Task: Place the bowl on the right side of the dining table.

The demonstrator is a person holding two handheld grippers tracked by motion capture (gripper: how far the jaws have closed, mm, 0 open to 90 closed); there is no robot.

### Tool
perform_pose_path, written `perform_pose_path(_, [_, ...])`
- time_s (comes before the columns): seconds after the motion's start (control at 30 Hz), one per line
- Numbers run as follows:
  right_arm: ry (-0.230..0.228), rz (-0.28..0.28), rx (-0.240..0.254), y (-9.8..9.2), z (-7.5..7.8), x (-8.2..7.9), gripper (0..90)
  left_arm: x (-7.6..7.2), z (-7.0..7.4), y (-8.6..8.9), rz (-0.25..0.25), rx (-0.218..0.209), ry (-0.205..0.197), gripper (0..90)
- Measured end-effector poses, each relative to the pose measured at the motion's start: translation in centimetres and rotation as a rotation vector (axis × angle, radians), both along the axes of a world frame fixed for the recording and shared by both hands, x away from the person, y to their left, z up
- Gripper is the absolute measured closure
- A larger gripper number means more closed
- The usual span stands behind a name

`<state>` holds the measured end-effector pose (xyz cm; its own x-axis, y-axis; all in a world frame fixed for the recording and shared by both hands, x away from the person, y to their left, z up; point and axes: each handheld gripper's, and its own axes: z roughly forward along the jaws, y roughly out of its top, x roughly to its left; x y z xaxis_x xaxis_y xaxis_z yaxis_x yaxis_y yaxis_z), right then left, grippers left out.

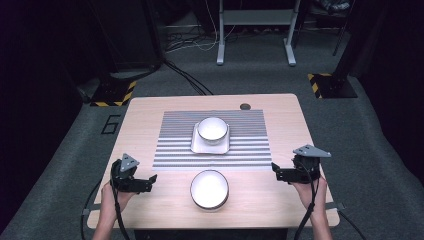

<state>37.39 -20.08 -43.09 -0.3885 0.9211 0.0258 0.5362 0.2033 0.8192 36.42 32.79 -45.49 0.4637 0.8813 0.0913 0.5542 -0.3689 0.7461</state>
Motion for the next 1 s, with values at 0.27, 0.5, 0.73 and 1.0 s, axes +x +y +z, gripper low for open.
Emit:
perform_pose_path(0.27, [0.014,-0.028,0.012,-1.2,-1.2,-1.2,0.0,-1.1,-1.3,1.0,0.038,-0.019,0.006,0.2])
perform_pose_path(0.5, [0.032,-0.077,0.022,-2.6,-2.7,-2.1,0.0,-1.8,-2.8,2.0,0.075,-0.022,0.02,0.2])
perform_pose_path(0.73, [0.055,-0.116,0.018,-3.8,-4.4,-2.8,0.0,-2.4,-4.2,3.1,0.112,-0.03,0.033,0.2])
perform_pose_path(1.0, [0.088,-0.156,0.001,-5.0,-6.9,-2.8,0.0,-2.7,-6.1,4.1,0.147,-0.021,0.053,0.2])
